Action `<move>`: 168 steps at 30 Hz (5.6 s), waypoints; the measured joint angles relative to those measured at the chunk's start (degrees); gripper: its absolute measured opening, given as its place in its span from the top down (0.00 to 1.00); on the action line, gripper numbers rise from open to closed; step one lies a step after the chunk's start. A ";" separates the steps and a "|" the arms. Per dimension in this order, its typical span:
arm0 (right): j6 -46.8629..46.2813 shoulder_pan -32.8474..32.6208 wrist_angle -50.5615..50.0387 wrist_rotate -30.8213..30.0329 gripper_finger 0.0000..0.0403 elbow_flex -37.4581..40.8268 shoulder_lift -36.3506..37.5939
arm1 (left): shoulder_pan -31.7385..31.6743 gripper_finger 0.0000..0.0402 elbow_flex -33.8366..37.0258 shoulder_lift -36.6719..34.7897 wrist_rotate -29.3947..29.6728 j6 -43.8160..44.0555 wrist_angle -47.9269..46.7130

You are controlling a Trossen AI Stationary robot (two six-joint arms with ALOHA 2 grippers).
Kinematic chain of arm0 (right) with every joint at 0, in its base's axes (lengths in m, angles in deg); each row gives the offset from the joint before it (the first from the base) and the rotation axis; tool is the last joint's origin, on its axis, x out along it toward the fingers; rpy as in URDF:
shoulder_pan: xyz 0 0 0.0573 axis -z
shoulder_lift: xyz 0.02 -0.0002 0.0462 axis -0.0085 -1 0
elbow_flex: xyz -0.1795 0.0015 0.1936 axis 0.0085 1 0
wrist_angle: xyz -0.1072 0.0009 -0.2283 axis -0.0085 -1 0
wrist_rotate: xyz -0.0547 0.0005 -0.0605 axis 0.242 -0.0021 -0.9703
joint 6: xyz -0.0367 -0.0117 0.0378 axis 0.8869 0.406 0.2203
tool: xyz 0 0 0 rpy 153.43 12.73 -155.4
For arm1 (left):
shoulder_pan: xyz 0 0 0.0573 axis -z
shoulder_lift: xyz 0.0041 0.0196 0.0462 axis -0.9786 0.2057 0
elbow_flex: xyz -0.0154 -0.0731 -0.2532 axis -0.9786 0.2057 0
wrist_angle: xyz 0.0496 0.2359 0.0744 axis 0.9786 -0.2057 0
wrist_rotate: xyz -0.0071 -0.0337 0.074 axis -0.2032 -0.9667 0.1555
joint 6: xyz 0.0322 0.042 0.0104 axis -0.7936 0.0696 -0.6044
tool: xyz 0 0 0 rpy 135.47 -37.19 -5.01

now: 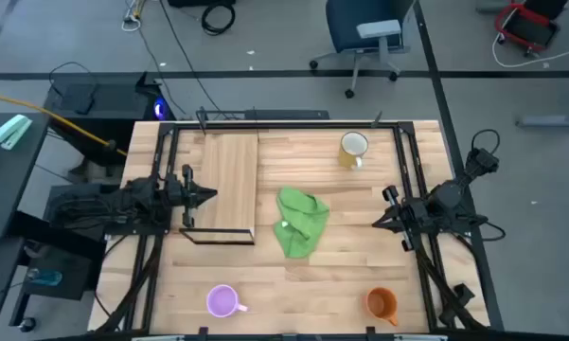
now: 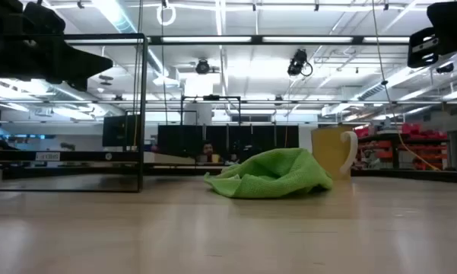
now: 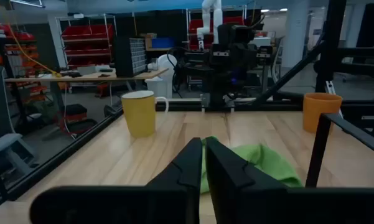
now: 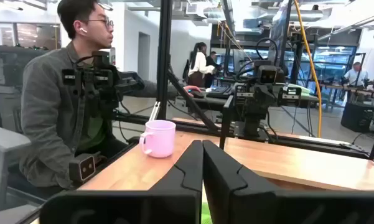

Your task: Stack small to large cups/mugs on shelf

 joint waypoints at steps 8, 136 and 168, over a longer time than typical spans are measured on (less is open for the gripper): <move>0.00 -0.02 -0.02 0.00 0.97 0.00 0.00 | 0.00 0.92 0.00 0.00 0.00 0.02 0.00; 0.00 0.00 0.22 -0.02 0.97 -0.02 0.02 | -0.04 0.95 -5.93 0.00 3.26 -2.08 17.52; -4.45 0.00 0.17 -0.01 0.97 0.00 0.02 | 3.03 0.93 -51.18 32.37 -32.51 12.06 -24.49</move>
